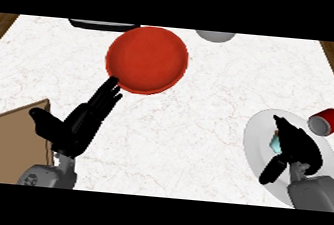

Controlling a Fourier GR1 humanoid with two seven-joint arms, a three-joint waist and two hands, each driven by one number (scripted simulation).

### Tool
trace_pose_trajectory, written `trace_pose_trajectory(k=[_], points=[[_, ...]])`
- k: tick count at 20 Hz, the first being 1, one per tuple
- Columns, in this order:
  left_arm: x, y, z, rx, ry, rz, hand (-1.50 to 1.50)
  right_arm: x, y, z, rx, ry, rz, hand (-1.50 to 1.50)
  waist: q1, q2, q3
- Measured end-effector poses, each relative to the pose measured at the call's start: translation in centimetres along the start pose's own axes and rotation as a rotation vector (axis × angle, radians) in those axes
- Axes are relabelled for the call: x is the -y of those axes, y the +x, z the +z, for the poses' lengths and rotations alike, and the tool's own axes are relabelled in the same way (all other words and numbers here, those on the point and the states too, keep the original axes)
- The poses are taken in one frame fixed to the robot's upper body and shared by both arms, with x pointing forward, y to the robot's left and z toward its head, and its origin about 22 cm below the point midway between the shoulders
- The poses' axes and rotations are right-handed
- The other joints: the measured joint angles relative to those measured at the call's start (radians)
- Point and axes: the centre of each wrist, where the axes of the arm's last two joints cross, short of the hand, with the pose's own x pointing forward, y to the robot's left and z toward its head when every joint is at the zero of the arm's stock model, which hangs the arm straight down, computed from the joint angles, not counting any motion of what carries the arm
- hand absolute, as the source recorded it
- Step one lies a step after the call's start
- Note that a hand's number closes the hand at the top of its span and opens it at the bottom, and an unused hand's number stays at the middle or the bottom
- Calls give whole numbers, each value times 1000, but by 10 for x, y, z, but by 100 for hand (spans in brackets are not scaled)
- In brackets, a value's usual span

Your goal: Pick the cupcake from the plate and place it in the bowl

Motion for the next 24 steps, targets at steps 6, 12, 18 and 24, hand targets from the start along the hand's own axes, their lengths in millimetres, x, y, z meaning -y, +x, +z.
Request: trace_pose_trajectory(k=[6, 12, 18, 24], points=[[-1, -7, -2, 3, 0, 5, 0, -12, -10, -10, 8, -6, -12, 150, -1, 1, 1], [-5, -3, -7, 3, -3, 0, 0, -20, -8, -22, 84, -51, 9, 150, 0, -1, -1], [-1, 7, -2, 6, 0, -3, 0, -23, -5, -24, 129, -69, 26, 150, 0, -3, -4], [8, 3, -7, 6, -17, -6, 0, -43, 55, -6, 186, -104, 71, 150, 17, -1, -6]])
